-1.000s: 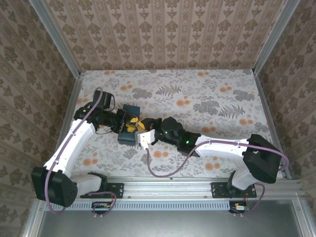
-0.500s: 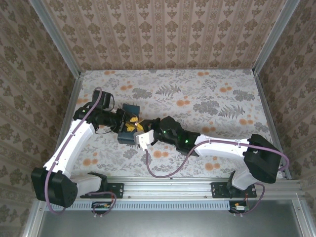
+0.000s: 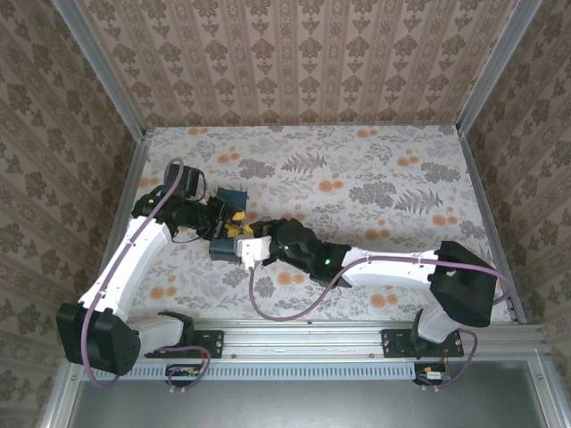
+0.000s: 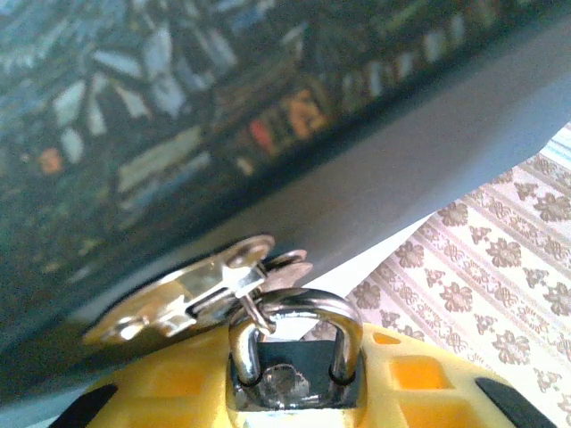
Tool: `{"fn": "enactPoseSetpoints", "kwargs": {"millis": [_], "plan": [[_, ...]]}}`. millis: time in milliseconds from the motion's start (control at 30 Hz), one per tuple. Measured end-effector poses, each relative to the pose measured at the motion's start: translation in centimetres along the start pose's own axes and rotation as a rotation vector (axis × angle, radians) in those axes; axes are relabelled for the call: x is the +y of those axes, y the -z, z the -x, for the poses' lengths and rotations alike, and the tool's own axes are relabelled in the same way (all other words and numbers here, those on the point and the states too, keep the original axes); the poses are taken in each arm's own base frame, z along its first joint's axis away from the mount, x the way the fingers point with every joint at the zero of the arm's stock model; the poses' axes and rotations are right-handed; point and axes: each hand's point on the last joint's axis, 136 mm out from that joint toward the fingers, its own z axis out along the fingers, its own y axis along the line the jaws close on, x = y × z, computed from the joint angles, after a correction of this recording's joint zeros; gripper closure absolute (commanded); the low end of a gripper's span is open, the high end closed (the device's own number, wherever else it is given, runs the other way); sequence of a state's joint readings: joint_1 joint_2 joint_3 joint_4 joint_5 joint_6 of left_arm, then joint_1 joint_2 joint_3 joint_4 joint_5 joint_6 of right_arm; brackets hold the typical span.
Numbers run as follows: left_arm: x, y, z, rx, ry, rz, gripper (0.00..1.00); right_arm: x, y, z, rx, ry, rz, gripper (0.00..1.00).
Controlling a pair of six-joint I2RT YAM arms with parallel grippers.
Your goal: Unlock the padlock with the key
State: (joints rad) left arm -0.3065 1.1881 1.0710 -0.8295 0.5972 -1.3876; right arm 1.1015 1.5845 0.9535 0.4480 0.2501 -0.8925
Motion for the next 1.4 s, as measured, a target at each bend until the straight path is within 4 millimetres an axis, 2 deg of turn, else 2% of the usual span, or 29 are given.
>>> {"fn": "enactPoseSetpoints", "kwargs": {"millis": [167,333,533,700,900,933,967,1067,1133,1200,1267,1400], "plan": [[0.5,-0.2,0.4,-0.021,0.030,0.005,1.00,0.4,-0.3,-0.2,0.061,-0.153,-0.056,1.00],[-0.3,-0.1,0.4,-0.033,0.024,-0.028,1.00,-0.6,-0.2,-0.3,0.095,-0.344,-0.111,1.00],[-0.9,0.0,0.8,-0.059,0.023,-0.053,1.00,-1.5,-0.2,-0.3,0.117,-0.684,-0.146,1.00],[-0.9,-0.4,-0.5,-0.016,0.016,-0.043,1.00,-3.3,-0.1,1.2,0.061,-0.964,-0.180,1.00],[-0.8,-0.4,-0.6,-0.007,0.017,-0.042,1.00,-3.7,0.2,0.9,0.045,-1.097,-0.169,0.99],[-0.7,-0.4,-0.6,-0.006,0.018,-0.042,1.00,-3.8,0.5,0.7,0.043,-1.112,-0.162,0.95],[-0.5,-0.4,-0.6,-0.004,0.018,-0.040,1.00,-4.1,0.8,0.2,0.044,-1.133,-0.155,0.87],[0.0,-0.5,-0.4,-0.001,0.027,-0.030,1.00,-6.1,1.8,-2.0,0.051,-1.223,-0.141,0.69],[0.3,-0.5,-0.3,-0.001,0.024,-0.025,1.00,-7.8,2.3,-3.2,0.038,-1.296,-0.133,0.66],[0.4,-0.5,-0.2,0.001,0.022,-0.025,1.00,-8.7,2.5,-3.9,0.025,-1.363,-0.103,0.62],[0.5,-0.6,-0.1,0.004,0.022,-0.023,1.00,-8.0,2.3,-3.6,0.022,-1.407,-0.036,0.58],[0.6,-0.7,-0.2,0.007,0.021,-0.023,1.00,-5.0,1.5,-2.3,0.034,-1.484,0.136,0.48]]}}
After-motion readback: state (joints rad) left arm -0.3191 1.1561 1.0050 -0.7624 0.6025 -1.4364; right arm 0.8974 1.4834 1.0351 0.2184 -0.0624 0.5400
